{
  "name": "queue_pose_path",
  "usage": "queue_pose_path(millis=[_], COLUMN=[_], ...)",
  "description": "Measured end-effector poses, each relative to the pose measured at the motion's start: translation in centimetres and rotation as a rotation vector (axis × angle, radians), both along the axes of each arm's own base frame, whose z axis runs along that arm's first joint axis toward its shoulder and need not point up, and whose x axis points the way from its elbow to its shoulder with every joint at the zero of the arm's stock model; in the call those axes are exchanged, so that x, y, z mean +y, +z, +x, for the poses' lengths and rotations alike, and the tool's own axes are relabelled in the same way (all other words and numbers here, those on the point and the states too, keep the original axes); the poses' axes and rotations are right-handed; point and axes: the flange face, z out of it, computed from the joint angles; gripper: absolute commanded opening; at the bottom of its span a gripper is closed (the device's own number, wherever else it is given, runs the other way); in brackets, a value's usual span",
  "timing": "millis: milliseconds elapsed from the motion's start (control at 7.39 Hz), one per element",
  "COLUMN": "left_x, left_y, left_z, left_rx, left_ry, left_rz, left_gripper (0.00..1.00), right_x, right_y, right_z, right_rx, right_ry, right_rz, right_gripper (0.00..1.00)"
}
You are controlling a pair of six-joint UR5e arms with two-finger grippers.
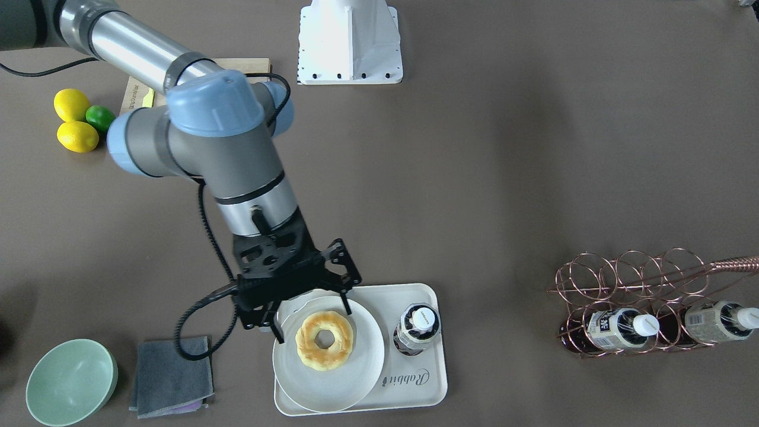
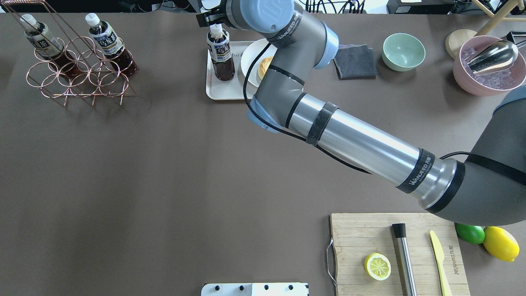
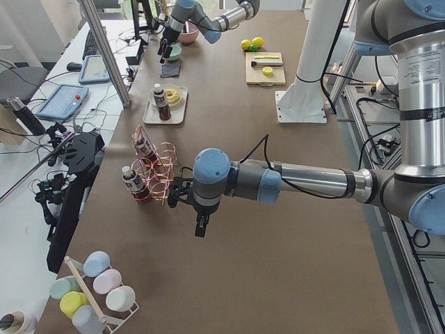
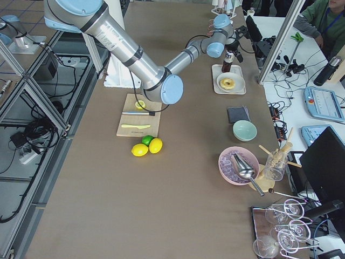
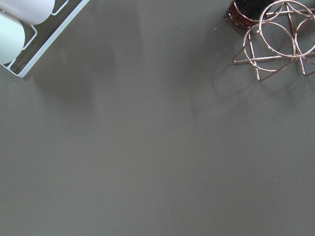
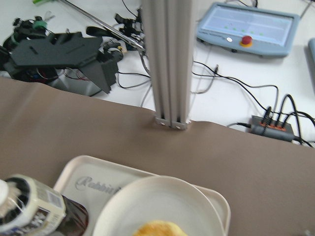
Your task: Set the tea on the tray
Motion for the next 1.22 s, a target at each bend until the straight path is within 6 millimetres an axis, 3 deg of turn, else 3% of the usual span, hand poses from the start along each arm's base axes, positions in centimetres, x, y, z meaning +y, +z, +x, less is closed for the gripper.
queue_pose_path(millis=[271,541,812,1082,1218], left_x=[2.4,4.3,4.4,4.3,4.3], left_y=[2.7,4.6,4.7,4.4,4.3], left_z=[0.0,0.4,0.5,0.6,0.6], left_rx=[-0.052,-0.076,-0.075,-0.067,-0.065], left_ry=[0.000,0.010,0.014,0.015,0.015], left_rz=[-0.059,-0.102,-0.101,-0.097,-0.096], left_gripper=[0.98,0.98,0.98,0.98,0.98], right_x=[-0.3,4.6,9.3,13.3,15.4], right_y=[8.4,18.2,28.4,38.8,43.0], right_z=[11.6,21.5,29.5,36.4,39.6], right_rx=[0.017,0.066,0.227,0.451,0.537], right_ry=[-0.075,-0.096,-0.160,-0.269,-0.294], right_rz=[-0.234,-0.338,-0.364,-0.395,-0.449], right_gripper=[1.00,1.00,1.00,1.00,1.00])
